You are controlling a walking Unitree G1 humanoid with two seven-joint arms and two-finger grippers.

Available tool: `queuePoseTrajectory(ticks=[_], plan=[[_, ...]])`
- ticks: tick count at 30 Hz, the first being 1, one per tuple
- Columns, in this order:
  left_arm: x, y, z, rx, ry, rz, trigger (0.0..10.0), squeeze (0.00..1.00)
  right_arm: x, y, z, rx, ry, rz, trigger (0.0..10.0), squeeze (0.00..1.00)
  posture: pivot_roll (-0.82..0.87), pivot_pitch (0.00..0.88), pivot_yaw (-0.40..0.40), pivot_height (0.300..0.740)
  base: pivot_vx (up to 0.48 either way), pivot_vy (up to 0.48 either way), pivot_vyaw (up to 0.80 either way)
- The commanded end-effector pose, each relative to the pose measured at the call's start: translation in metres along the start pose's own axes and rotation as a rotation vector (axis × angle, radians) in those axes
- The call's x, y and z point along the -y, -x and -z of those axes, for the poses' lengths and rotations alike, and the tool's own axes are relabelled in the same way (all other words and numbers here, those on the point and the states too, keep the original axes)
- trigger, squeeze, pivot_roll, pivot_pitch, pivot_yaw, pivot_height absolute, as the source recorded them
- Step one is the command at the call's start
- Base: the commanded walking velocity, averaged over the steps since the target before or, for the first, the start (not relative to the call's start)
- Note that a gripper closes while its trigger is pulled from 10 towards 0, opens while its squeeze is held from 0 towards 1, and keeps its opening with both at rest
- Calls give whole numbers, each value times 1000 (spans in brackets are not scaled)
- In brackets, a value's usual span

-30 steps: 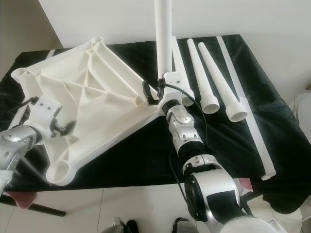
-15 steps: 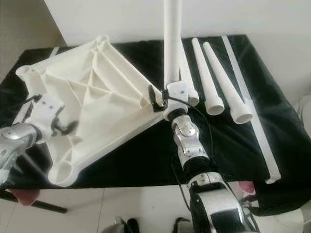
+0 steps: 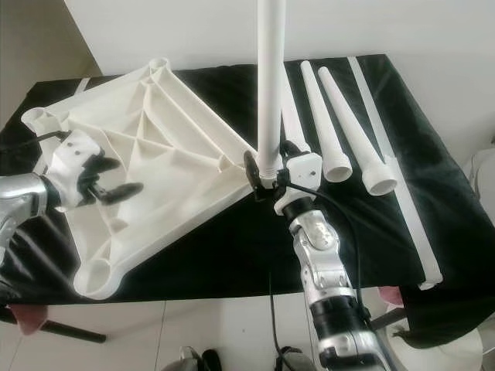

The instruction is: Building children table

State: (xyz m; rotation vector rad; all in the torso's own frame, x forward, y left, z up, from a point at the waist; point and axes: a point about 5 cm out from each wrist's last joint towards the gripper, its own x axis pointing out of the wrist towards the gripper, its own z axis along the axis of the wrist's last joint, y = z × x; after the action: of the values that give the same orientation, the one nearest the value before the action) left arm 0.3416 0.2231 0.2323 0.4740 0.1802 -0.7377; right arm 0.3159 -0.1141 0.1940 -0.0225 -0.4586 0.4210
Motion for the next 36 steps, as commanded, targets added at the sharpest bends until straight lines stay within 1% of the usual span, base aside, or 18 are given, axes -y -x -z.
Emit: queuePoseTrajectory(ticks=[1, 3, 5, 6, 11, 14, 17, 18, 19, 20, 21, 23, 25, 26, 27, 30, 33, 36], plan=[[-5, 2, 3, -9, -12, -4, 10000, 0, -5, 5, -2, -7, 3, -27, 10000, 0, -130, 161, 81, 740, 0, 0, 0], [-8, 2, 3, -6, -11, -23, 10000, 0, -4, 7, -2, -11, 7, -19, 10000, 0, -130, 160, 81, 740, 0, 0, 0], [-15, 3, 3, -7, -12, -59, 10000, 0, -2, 14, -4, -23, 8, 8, 10000, 0, -129, 156, 76, 740, 0, 0, 0], [-15, 3, 3, -7, -12, -59, 10000, 0, -2, 14, -4, -23, 8, 8, 10000, 0, -129, 156, 76, 740, 0, 0, 0], [-26, 4, 7, -18, -27, -137, 10000, 0, 5, 28, -4, -64, 12, 116, 10000, 0, -126, 149, 71, 740, 0, 0, 0], [-30, 5, 11, -22, -46, -174, 10000, 0, 8, 36, -2, -107, 23, 165, 10000, 0, -123, 147, 70, 740, 0, 0, 0], [-31, 5, 15, -42, -59, -185, 10000, 0, 9, 39, 0, -130, 26, 187, 10000, 0, -120, 145, 67, 740, 0, 0, 0], [-31, 6, 20, -65, -70, -190, 10000, 0, 12, 42, 2, -151, 30, 226, 10000, 0, -121, 144, 67, 740, 0, 0, 0], [-31, 5, 27, -102, -101, -203, 10000, 0, 17, 47, 4, -187, 54, 308, 10000, 0, -120, 144, 66, 740, 0, 0, 0], [-31, 5, 27, -102, -101, -203, 10000, 0, 17, 47, 4, -187, 54, 308, 10000, 0, -120, 144, 66, 740, 0, 0, 0], [-31, 4, 28, -112, -110, -206, 10000, 0, 19, 48, 3, -191, 62, 338, 10000, 0, -121, 144, 65, 740, 0, 0, 0], [-30, 3, 31, -128, -129, -207, 10000, 0, 20, 48, 3, -193, 53, 367, 10000, 0, -120, 145, 65, 740, 0, 0, 0], [-25, -2, 39, -185, -192, -190, 10000, 0, 21, 43, 1, -180, 58, 406, 10000, 0, -120, 148, 65, 740, 0, 0, 0], [-25, -2, 39, -185, -192, -190, 10000, 0, 21, 43, 1, -180, 58, 406, 10000, 0, -120, 148, 65, 740, 0, 0, 0], [-22, -5, 44, -216, -233, -180, 10000, 0, 21, 39, -2, -175, 56, 434, 10000, 0, -119, 150, 63, 740, 0, 0, 0], [-21, -6, 45, -222, -242, -178, 10000, 0, 22, 37, -2, -173, 52, 443, 10000, 0, -119, 150, 63, 740, 0, 0, 0], [-14, -12, 48, -226, -262, -140, 10000, 0, 22, 24, -4, -170, 57, 500, 10000, 0, -115, 158, 67, 740, 0, 0, 0], [-12, -14, 49, -226, -266, -132, 10000, 0, 21, 21, -4, -169, 57, 510, 10000, 0, -114, 159, 67, 740, 0, 0, 0]])
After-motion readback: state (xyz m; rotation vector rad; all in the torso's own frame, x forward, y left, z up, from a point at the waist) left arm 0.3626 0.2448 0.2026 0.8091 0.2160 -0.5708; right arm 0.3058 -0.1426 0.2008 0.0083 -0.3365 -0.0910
